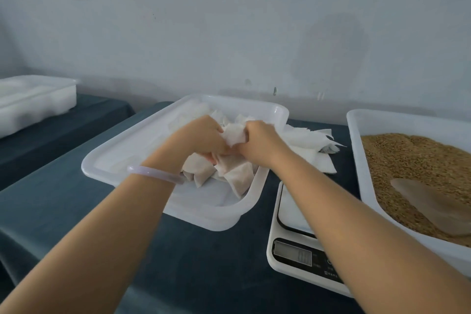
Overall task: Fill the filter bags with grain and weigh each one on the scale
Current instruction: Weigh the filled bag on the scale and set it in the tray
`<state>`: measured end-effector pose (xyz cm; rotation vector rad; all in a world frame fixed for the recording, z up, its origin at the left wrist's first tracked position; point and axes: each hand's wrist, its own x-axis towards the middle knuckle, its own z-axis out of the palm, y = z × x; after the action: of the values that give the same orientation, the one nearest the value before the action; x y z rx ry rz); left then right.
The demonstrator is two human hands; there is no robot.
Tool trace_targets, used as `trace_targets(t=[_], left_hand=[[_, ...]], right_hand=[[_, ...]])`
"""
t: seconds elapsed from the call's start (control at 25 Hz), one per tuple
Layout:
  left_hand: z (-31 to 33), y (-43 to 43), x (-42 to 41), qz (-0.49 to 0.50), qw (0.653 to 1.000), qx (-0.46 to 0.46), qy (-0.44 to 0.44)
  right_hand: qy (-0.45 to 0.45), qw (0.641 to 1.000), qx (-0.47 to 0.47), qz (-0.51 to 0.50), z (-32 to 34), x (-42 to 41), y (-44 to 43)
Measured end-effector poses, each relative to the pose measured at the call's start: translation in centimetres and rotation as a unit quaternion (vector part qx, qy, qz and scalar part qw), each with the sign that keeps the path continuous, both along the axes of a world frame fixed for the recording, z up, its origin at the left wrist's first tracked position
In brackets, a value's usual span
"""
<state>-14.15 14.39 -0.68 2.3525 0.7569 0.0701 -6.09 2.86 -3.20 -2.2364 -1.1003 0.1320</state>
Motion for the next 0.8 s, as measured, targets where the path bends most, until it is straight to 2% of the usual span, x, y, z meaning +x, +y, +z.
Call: trace_targets(t=[0.12, 0.2, 0.32, 0.36, 0.48, 0.56, 0.64, 0.68, 0.72, 0.8], left_hand=[[-0.9, 1.0, -1.0, 0.05, 0.991, 0.024, 0.123], [-1.8, 1.3, -1.4, 0.057, 0.985, -0.006, 0.162], [-3.1, 1.7, -1.2, 0.141, 0.976, -0.134, 0.094], [-3.3, 1.9, -1.1, 0.167, 0.974, -0.13, 0.082], [-3.9, 2.1, -1.2, 0.195, 0.979, -0.039, 0.048], [-3.8, 2.2, -1.6, 0.185, 0.98, -0.008, 0.078], [-3.1, 2.2, -1.3, 0.145, 0.974, 0.109, 0.139], [-2.5, 1.8, -0.6, 0.123, 0.965, 0.19, 0.133], [-1.9, 1.3, 0.4, 0.102, 0.961, 0.245, 0.083], [-0.5, -0.9, 3.0, 0.032, 0.966, 0.253, -0.045]], right_hand=[[-0.047, 0.996, -0.068, -0.013, -1.1, -1.0, 2.1], [-0.107, 0.985, -0.132, 0.004, -1.6, -1.4, 2.4], [-0.158, 0.967, -0.198, 0.03, -2.0, -1.6, 2.1], [-0.154, 0.969, -0.189, 0.03, -2.0, -1.6, 1.9], [-0.089, 0.991, -0.099, 0.024, -1.6, -1.9, 1.5], [-0.051, 0.998, -0.034, 0.022, -1.0, -1.5, 0.5], [-0.039, 0.999, 0.001, -0.01, 0.0, 0.0, -1.3], [-0.043, 0.998, -0.001, -0.035, 0.3, 1.2, -2.4], [-0.048, 0.997, -0.019, -0.061, 0.6, 2.5, -3.6], [-0.051, 0.986, -0.121, -0.098, 0.8, 4.8, -5.9]])
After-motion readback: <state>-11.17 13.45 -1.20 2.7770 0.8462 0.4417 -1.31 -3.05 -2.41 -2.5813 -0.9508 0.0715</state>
